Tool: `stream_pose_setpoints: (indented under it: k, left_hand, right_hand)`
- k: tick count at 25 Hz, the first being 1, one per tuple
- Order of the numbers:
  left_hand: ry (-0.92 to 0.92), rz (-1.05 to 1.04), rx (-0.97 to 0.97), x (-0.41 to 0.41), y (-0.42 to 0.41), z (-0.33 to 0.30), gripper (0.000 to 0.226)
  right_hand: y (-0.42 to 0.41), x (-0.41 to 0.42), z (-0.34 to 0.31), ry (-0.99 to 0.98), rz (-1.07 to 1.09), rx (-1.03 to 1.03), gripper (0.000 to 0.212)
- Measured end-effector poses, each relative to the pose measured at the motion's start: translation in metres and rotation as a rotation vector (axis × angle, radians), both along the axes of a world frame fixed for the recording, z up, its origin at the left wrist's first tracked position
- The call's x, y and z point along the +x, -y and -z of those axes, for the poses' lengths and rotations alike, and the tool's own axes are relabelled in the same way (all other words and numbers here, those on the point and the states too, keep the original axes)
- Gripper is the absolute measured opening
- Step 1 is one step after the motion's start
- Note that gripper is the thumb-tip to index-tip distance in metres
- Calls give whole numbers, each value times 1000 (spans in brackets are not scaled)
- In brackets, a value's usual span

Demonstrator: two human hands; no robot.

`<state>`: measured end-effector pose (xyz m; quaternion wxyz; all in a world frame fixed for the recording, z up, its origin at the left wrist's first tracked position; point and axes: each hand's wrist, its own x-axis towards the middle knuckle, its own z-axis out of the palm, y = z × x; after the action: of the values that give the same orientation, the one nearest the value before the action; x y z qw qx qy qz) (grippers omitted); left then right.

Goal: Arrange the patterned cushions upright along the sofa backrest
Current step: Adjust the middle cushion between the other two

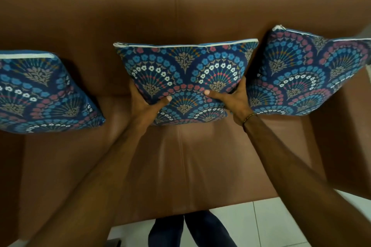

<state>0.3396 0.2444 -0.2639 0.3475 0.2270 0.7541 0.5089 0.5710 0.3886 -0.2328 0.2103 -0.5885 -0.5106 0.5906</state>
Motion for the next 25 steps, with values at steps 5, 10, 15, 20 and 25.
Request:
stream_pose_setpoints:
  k: [5,10,15,20,25]
  left_hand:
    - [-19,-90,21,-6,8,-2,115]
    - [-22,-88,-14,-3,14,-10,110]
    - [-133,-111,-37,7,17,-28,109]
    - [-483,-173,-167,91,13,-28,76]
    - [-366,99,-49,204,-56,-22,61]
  right_hand:
    - [6,-17,5,0,-15,43,97]
    - [12,-19,8,45,-53,54,102]
    - [8,-10,-1,-16,-98,15,126]
    - [2,53,-22,196,-110,209,108]
    - [-36,166,-28,339,-29,401,93]
